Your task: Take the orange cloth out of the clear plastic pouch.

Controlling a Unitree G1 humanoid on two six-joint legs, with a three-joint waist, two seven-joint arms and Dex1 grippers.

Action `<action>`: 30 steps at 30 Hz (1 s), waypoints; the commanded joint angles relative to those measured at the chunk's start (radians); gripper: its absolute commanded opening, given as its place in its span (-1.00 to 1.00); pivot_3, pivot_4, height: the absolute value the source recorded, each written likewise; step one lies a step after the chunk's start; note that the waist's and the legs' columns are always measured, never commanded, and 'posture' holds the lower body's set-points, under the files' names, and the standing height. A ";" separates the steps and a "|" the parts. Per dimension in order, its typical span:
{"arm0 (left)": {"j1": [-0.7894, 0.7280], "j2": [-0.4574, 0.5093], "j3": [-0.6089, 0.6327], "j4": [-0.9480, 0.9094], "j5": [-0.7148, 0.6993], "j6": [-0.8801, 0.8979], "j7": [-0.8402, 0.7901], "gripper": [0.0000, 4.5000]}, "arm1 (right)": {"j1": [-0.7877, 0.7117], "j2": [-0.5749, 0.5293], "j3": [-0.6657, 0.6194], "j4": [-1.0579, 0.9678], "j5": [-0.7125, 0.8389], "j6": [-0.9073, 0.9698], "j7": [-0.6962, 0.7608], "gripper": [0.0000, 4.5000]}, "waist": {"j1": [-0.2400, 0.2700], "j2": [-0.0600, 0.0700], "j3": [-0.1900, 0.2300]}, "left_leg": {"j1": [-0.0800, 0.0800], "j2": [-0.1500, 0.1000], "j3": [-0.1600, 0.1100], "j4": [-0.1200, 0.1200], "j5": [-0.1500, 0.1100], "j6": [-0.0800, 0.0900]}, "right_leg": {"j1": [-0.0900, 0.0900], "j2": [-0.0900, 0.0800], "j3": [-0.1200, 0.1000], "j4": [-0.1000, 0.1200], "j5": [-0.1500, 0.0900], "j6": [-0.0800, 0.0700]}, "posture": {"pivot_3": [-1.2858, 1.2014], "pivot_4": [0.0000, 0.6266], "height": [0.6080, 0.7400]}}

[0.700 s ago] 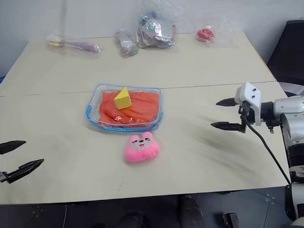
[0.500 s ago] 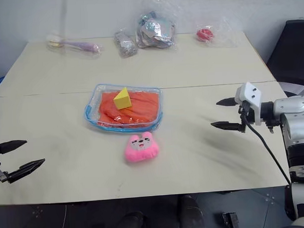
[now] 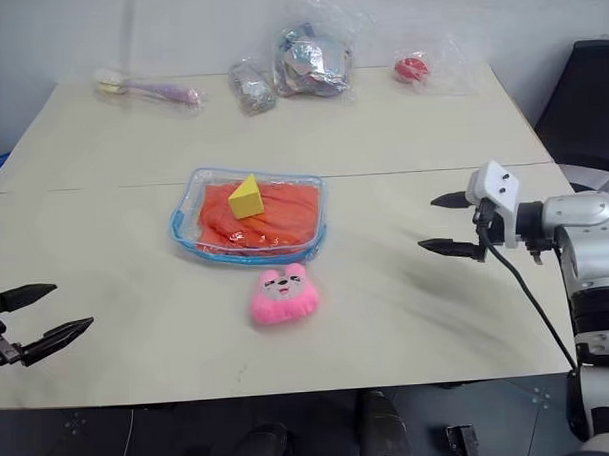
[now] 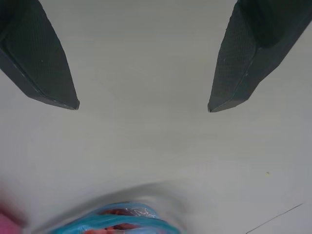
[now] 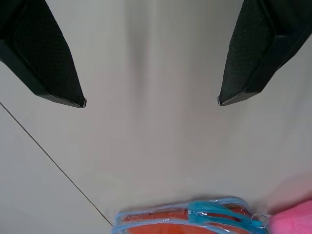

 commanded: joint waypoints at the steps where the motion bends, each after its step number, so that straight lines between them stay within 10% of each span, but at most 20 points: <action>1: -0.029 -0.009 0.002 -0.045 -0.037 0.020 0.021 0.99 | 0.005 0.005 -0.032 -0.070 0.039 0.034 -0.010 1.00 | 0.000 0.000 0.000 | 0.000 0.000 0.000 0.000 0.000 0.000 | 0.000 0.000 0.000 0.000 0.000 0.000 | 0.03 -0.52 1.00; 13: -0.432 -0.047 -0.288 -0.101 -0.143 0.178 0.216 0.99 | 0.112 0.115 -0.056 -0.493 0.215 0.295 -0.160 1.00 | 0.011 0.000 0.000 | 0.000 -0.001 -0.001 0.004 0.000 -0.001 | 0.001 0.000 0.000 0.004 0.001 -0.001 | 0.03 -0.52 1.00; 30: -1.072 -0.329 -0.757 0.483 0.107 -0.010 0.223 0.99 | 0.186 0.186 -0.069 -0.832 0.372 0.461 -0.370 1.00 | 0.024 -0.002 -0.001 | -0.001 -0.008 0.006 0.005 0.001 -0.001 | 0.001 0.000 -0.003 0.005 0.001 -0.001 | 0.03 -0.52 1.00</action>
